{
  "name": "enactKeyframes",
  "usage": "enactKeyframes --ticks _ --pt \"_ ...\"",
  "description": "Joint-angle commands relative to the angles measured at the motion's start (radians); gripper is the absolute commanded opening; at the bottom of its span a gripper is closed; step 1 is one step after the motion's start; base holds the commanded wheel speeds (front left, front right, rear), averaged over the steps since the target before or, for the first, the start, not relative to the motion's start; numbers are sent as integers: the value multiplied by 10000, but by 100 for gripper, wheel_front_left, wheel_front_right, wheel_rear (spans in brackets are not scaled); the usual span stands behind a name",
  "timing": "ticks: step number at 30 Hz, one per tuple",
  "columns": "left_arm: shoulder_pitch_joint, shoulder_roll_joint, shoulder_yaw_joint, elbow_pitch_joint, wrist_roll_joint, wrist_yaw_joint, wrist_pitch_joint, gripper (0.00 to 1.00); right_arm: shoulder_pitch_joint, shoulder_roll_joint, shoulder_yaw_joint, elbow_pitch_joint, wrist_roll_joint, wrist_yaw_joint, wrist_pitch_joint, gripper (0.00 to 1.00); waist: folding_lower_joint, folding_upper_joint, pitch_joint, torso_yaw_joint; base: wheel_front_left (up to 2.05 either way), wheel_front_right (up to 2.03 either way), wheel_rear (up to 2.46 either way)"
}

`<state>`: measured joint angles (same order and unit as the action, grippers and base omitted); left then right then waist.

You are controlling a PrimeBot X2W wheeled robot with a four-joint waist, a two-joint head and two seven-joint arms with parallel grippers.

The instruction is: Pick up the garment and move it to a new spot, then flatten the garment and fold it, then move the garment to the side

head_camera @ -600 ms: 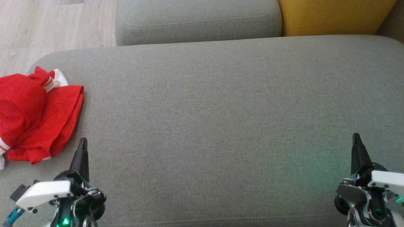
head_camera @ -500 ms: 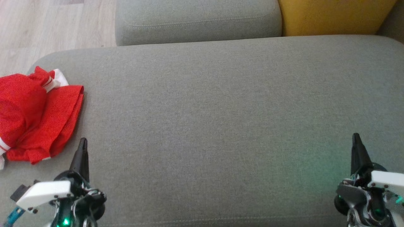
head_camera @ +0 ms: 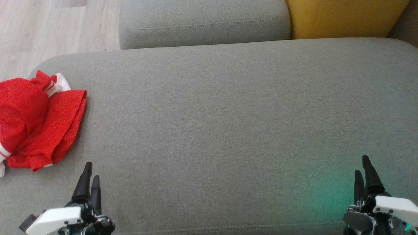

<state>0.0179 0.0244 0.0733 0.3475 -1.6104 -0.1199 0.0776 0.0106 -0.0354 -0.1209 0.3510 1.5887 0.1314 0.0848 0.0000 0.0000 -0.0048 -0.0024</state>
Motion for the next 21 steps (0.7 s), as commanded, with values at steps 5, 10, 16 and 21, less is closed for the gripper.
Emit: enactKeyframes --ticks 5,10,16,21 --pt "-341 100 91 -495 332 -30 -178 100 -409 -62 58 -476 -448 -1 -222 100 0 0 -37 -9 0 0 0" --pt "-338 107 224 -611 615 -33 -324 100 -433 -66 37 -629 -1020 -1 -369 100 0 0 -72 -17 0 0 0" --pt "-378 116 332 -829 1094 20 -499 100 -487 -70 49 -923 -1877 -2 -546 100 0 0 -107 -26 0 0 0" --pt "-397 123 308 -1171 1527 70 -645 100 -546 -74 51 -1192 -2838 -2 -693 100 0 0 -138 -34 0 0 0"
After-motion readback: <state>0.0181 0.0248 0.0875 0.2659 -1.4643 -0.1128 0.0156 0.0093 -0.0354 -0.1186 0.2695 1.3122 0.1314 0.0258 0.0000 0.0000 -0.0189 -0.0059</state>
